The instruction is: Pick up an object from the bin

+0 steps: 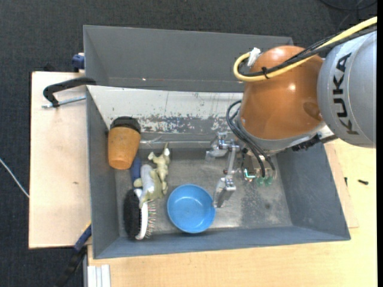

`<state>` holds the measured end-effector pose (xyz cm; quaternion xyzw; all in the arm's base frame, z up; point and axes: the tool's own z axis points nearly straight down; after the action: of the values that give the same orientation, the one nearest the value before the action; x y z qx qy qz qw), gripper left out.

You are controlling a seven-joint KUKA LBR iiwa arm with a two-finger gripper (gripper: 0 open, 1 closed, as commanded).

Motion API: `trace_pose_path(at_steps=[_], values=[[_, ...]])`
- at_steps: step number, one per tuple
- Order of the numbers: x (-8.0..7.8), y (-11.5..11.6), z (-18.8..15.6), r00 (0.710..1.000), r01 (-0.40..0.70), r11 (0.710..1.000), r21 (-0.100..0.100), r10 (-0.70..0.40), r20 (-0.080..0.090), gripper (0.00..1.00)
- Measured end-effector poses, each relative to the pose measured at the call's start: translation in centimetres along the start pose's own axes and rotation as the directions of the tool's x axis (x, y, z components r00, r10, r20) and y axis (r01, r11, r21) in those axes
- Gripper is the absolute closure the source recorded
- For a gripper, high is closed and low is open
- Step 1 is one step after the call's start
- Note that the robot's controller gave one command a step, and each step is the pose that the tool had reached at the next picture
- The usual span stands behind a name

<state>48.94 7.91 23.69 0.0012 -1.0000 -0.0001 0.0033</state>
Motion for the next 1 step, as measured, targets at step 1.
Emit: trace_pose_path(at_steps=[1], values=[[-0.63,2.88,16.74,0.997,-0.074,0.997,-0.003,0.074,0.011,0.0]])
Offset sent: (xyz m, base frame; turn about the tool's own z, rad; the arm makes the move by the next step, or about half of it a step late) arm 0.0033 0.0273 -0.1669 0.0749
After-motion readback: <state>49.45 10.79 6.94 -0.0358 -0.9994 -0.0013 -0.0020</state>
